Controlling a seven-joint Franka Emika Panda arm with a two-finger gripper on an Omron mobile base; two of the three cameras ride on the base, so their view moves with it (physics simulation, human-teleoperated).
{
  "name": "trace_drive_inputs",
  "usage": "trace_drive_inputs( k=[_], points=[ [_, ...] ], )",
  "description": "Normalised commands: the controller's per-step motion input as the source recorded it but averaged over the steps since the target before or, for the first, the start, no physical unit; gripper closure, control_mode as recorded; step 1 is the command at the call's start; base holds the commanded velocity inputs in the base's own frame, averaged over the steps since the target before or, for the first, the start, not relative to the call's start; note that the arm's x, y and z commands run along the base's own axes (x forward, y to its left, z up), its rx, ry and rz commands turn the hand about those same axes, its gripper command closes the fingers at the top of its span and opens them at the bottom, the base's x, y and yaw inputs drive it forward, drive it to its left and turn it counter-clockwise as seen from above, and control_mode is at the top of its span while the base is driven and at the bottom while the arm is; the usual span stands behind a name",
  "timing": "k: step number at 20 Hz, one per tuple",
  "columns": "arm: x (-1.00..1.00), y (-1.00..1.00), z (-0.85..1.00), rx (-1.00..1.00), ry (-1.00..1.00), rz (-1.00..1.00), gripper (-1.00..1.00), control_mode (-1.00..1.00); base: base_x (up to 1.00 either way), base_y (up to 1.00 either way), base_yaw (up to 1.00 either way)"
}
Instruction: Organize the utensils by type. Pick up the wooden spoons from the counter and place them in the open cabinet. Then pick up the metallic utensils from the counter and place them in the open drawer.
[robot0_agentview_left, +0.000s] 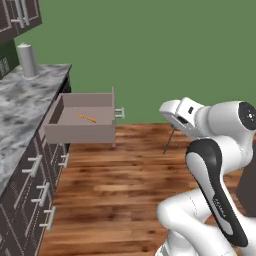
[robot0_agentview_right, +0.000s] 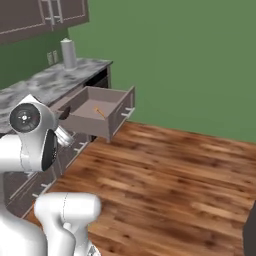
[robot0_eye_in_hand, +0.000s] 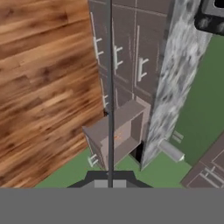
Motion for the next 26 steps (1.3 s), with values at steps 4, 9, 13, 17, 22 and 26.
trace_drive_inputs(
  k=[4,9,13,17,22,26],
  points=[
    [0.0,0.0,0.0,0.0,0.0,0.0,1.0,1.0,1.0,0.03,0.25],
    [0.0,0.0,0.0,0.0,0.0,0.0,1.0,1.0,0.85,0.23,0.28],
    [0.0,0.0,0.0,0.0,0.0,0.0,1.0,1.0,0.56,0.53,0.28],
    [0.0,0.0,0.0,0.0,0.0,0.0,1.0,1.0,0.56,0.54,0.17],
    [0.0,0.0,0.0,0.0,0.0,0.0,1.0,1.0,0.7,0.58,-0.07],
    [0.0,0.0,0.0,0.0,0.0,0.0,1.0,1.0,0.62,0.55,-0.22]
  ],
)
